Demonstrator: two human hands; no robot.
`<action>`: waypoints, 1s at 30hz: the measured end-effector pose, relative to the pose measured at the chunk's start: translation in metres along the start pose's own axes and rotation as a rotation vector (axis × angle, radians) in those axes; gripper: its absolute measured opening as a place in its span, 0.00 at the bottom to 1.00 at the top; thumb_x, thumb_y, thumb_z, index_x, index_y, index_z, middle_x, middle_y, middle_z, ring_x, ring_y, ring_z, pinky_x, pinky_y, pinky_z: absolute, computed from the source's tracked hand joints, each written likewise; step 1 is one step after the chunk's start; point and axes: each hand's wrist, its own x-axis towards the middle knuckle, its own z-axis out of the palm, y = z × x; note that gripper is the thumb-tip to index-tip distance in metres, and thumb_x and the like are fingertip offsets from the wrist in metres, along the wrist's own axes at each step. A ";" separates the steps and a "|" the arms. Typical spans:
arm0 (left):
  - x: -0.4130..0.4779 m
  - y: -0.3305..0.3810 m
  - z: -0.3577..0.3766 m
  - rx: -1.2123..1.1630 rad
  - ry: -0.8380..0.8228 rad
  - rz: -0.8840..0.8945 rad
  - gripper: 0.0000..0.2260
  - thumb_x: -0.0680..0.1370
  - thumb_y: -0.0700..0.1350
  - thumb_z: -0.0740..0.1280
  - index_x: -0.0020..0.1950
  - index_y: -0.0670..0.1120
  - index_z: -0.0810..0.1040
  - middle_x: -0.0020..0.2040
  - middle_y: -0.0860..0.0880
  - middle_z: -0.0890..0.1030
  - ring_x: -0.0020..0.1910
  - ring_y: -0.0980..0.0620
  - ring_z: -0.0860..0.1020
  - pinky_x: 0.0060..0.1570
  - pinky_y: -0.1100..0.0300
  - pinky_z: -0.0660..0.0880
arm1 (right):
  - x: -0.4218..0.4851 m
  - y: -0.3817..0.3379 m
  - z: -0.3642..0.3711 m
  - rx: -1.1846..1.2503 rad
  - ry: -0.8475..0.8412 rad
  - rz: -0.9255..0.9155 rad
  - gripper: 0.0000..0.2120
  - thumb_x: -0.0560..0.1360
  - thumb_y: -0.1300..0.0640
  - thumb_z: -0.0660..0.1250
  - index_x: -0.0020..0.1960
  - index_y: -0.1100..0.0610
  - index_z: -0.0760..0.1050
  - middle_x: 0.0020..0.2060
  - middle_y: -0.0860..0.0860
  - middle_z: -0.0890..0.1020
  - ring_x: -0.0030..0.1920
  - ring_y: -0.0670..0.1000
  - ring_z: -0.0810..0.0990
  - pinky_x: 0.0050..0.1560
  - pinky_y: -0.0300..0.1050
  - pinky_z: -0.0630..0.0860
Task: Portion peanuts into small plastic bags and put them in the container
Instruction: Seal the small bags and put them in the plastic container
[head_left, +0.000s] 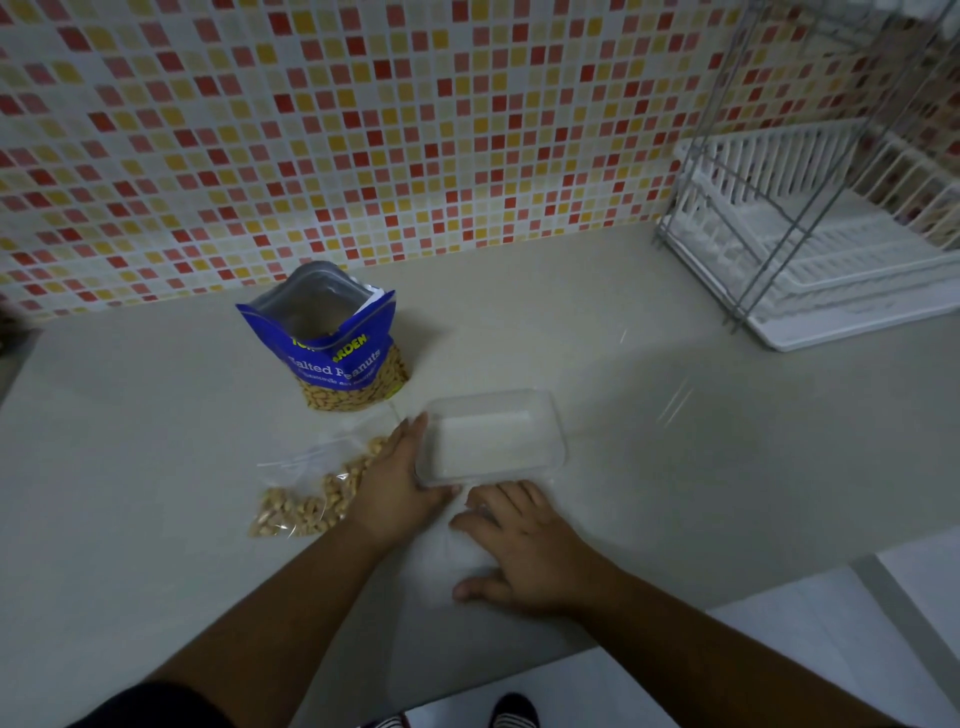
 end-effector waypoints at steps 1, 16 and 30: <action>-0.001 0.001 -0.001 0.005 -0.003 -0.003 0.48 0.61 0.66 0.63 0.76 0.47 0.54 0.76 0.44 0.59 0.76 0.47 0.56 0.70 0.63 0.54 | 0.001 0.000 0.000 0.008 0.046 -0.007 0.29 0.73 0.30 0.52 0.61 0.49 0.72 0.57 0.51 0.75 0.56 0.52 0.72 0.59 0.45 0.62; -0.014 -0.012 -0.023 -0.050 0.149 0.078 0.36 0.64 0.54 0.59 0.71 0.44 0.67 0.71 0.39 0.68 0.70 0.42 0.67 0.68 0.57 0.61 | 0.055 -0.011 -0.018 0.221 0.410 0.138 0.12 0.76 0.49 0.59 0.42 0.54 0.77 0.38 0.49 0.79 0.42 0.49 0.72 0.46 0.42 0.66; 0.024 -0.075 -0.073 0.341 -0.012 -0.233 0.34 0.67 0.58 0.50 0.73 0.50 0.62 0.68 0.47 0.74 0.66 0.44 0.72 0.67 0.54 0.62 | 0.157 -0.027 -0.014 -0.051 0.001 0.252 0.20 0.77 0.44 0.58 0.62 0.56 0.72 0.58 0.51 0.79 0.61 0.56 0.67 0.59 0.50 0.62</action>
